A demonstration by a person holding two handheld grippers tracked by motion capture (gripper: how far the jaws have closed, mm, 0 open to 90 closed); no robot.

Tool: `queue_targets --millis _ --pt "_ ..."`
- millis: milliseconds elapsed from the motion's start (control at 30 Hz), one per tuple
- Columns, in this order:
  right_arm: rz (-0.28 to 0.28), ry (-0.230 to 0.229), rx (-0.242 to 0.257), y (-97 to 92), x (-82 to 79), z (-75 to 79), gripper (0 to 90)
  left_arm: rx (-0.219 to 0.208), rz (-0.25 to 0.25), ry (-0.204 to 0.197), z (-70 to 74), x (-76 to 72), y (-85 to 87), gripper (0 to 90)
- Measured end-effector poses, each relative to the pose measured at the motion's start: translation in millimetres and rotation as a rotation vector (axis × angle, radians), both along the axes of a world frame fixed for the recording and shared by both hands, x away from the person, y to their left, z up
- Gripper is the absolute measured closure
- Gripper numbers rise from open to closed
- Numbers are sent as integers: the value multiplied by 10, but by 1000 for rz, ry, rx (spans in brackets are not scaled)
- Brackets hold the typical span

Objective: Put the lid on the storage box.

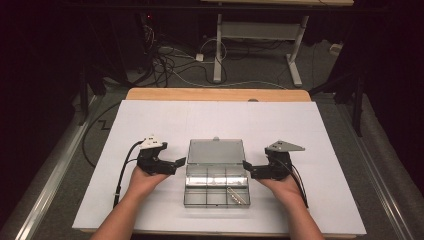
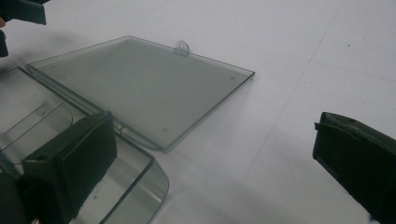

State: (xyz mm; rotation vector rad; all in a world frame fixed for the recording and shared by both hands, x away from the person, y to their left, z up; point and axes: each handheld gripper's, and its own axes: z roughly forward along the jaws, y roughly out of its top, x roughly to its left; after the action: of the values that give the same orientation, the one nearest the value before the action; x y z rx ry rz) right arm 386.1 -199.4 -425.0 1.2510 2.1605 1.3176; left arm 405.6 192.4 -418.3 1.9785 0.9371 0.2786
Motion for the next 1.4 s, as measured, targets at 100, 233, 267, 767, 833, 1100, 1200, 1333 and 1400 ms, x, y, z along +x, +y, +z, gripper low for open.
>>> queue_targets --millis 100,233,267,767,833,1100,1200,1333,1400 --pt "-5 11 7 32 81 2 13 -18 2 8 19 72 -24 0" --pt "-13 28 15 77 185 7 26 -10 4 17 27 165 -74 0" --pt "-12 29 12 92 212 5 27 -9 2 22 22 188 -90 0" --pt "-6 122 33 286 418 -74 86 35 -19 83 -149 318 -293 1" --pt "-4 139 38 292 427 -86 97 44 -20 86 -156 316 -299 1" --pt "5 193 64 291 444 -130 132 40 -23 98 -175 321 -302 2" --pt "12 222 70 298 456 -164 137 38 -23 98 -177 319 -302 3" --pt "19 248 103 290 463 -192 149 39 -20 97 -176 313 -299 5" --pt "22 266 118 288 464 -199 150 38 -20 98 -176 313 -298 5"
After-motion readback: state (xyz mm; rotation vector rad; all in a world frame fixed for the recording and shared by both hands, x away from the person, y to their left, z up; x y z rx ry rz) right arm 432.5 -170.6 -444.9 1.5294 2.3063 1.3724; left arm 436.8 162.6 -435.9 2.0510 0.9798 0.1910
